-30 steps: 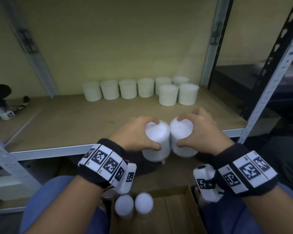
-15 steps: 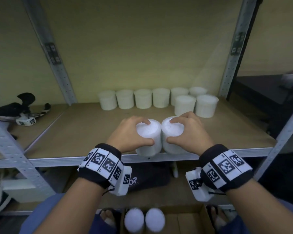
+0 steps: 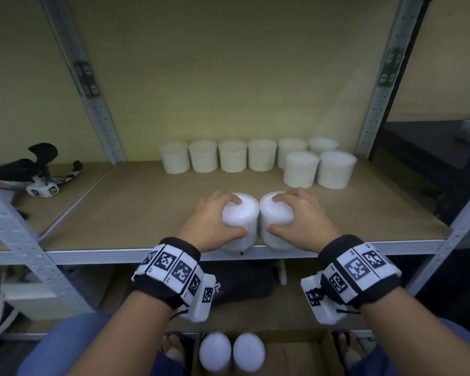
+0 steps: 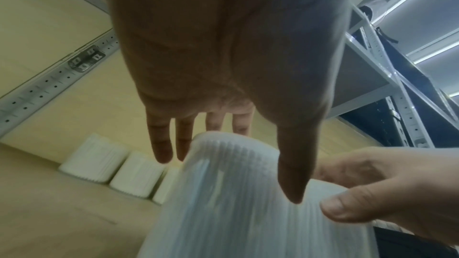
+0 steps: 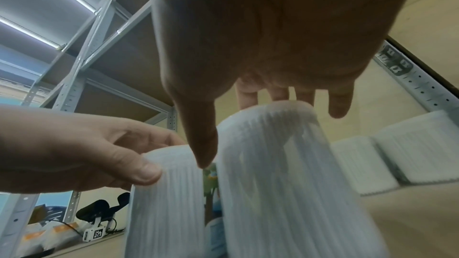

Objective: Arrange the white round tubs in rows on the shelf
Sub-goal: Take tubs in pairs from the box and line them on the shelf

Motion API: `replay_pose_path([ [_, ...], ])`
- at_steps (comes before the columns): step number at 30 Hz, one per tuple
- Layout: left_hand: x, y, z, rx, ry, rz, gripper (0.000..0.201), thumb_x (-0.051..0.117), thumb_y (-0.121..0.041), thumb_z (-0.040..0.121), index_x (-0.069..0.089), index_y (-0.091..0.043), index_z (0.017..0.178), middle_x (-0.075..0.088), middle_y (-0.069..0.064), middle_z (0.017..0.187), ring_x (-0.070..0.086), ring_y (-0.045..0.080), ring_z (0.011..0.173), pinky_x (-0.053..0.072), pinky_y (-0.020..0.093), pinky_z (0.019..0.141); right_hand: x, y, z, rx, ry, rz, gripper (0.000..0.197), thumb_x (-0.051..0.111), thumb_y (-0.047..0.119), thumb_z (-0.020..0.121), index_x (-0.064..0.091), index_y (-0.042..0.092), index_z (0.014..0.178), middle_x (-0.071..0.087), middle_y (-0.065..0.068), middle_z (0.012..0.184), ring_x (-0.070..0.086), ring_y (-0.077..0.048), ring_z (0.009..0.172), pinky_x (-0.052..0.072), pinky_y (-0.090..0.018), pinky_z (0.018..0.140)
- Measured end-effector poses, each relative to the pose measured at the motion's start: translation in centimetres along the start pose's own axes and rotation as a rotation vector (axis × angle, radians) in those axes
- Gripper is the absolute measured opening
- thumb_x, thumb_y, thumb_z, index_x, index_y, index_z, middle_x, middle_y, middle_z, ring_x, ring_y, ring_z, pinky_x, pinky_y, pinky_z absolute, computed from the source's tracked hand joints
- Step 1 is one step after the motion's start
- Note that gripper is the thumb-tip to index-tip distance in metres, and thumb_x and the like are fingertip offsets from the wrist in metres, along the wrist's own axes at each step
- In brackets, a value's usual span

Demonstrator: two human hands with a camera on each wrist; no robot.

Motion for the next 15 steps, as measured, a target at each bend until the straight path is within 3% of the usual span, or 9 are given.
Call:
replay_pose_path([
  [3,-0.5,-0.8,-0.8,0.021,-0.037,0.064,0.054,0.069,-0.046,0.077,0.048,-0.036,0.125,0.040,-0.016,0.135,0.032,0.015,0.126,0.031,0.037,0.107,-1.3,0.5,-0.6,-0.036,-0.061,-0.042,0.058,0.067,0.047,0.076,0.053,0.030,0.130,0.042,0.005,0.133,0.031,-0.018,0.131,0.029,-0.038,0.112],
  [7,-1.2,-1.9,-1.8,0.081,-0.135,0.047,0.041,0.067,-0.039,0.081,0.055,-0.031,0.120,0.046,-0.012,0.126,0.037,0.014,0.121,0.033,0.033,0.106,-2.8,1.1,-1.4,-0.081,-0.129,-0.023,0.037,0.064,0.034,0.084,0.064,0.021,0.118,0.055,0.002,0.121,0.044,-0.018,0.120,0.035,-0.026,0.103],
  [10,-1.2,-2.7,-2.4,0.126,-0.175,0.028,0.031,0.066,-0.032,0.083,0.061,-0.026,0.114,0.052,-0.009,0.119,0.043,0.012,0.116,0.033,0.021,0.098,-3.0,1.1,-1.7,-0.076,-0.140,0.022,0.027,0.060,0.026,0.086,0.067,0.020,0.112,0.061,-0.001,0.117,0.052,-0.015,0.114,0.037,-0.019,0.092],
  [13,-0.8,-3.2,-2.5,0.156,-0.173,0.049,0.022,0.064,-0.030,0.085,0.065,-0.023,0.106,0.058,-0.008,0.115,0.047,0.009,0.114,0.022,0.008,0.083,-2.2,1.5,-2.0,-0.100,-0.098,-0.029,0.026,0.057,0.020,0.087,0.069,0.016,0.110,0.061,-0.001,0.117,0.053,-0.016,0.114,0.041,-0.023,0.094],
  [15,-0.9,-3.2,-2.4,0.166,-0.188,0.057,0.019,0.063,-0.027,0.086,0.066,-0.022,0.104,0.061,-0.008,0.112,0.049,0.009,0.113,0.021,0.006,0.082,-2.1,1.8,-2.3,-0.126,-0.111,-0.068,0.025,0.056,0.017,0.088,0.069,0.014,0.109,0.061,-0.001,0.116,0.052,-0.017,0.114,0.042,-0.026,0.096],
])
Point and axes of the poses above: each hand's wrist, its own z-axis towards the middle knuckle, its own x-axis out of the palm, y = z × x, the point moved 10 cm from there along z, towards the middle knuckle
